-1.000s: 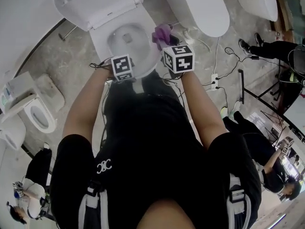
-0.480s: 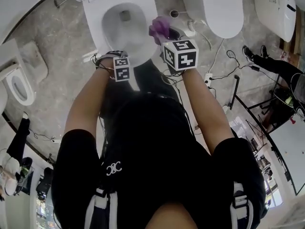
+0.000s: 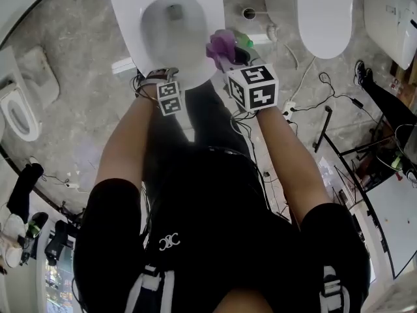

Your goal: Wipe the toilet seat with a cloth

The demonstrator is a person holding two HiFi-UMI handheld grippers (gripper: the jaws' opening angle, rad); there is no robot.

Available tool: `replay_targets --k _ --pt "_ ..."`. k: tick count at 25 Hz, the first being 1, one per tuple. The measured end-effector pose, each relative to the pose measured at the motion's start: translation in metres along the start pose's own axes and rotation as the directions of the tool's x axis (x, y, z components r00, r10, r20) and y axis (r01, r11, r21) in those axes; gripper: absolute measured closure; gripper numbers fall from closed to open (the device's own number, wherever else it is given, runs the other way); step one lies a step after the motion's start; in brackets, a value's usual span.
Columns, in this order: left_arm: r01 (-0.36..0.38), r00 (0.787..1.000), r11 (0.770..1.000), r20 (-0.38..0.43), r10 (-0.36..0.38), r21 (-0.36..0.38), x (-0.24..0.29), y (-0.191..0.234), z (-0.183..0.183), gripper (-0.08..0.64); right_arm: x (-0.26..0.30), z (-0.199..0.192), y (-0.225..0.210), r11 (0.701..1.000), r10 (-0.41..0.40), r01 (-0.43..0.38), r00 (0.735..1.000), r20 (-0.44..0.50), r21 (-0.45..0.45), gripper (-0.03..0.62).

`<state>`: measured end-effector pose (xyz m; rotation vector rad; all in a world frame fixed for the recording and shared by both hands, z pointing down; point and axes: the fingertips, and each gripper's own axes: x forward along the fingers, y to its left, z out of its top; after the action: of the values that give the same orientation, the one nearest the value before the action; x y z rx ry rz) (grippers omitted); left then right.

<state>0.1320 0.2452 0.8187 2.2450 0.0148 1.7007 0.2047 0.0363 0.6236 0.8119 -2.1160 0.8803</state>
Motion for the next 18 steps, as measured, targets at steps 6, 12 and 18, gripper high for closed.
replay_targets --k 6,12,18 --pt "-0.014 0.999 1.0 -0.039 0.014 0.002 0.028 0.01 -0.008 0.236 0.014 -0.011 -0.008 1.0 0.0 0.0 1.0 -0.025 -0.016 0.531" --pt "-0.045 0.999 0.999 -0.015 0.046 0.028 0.029 0.013 -0.008 0.236 0.033 -0.007 0.0 1.0 0.013 -0.014 1.0 -0.027 -0.019 0.531" --pt "0.01 0.997 0.992 0.071 -0.001 -0.129 0.004 0.014 -0.007 0.238 0.045 0.012 0.016 1.0 0.008 -0.008 1.0 -0.01 -0.015 0.531"
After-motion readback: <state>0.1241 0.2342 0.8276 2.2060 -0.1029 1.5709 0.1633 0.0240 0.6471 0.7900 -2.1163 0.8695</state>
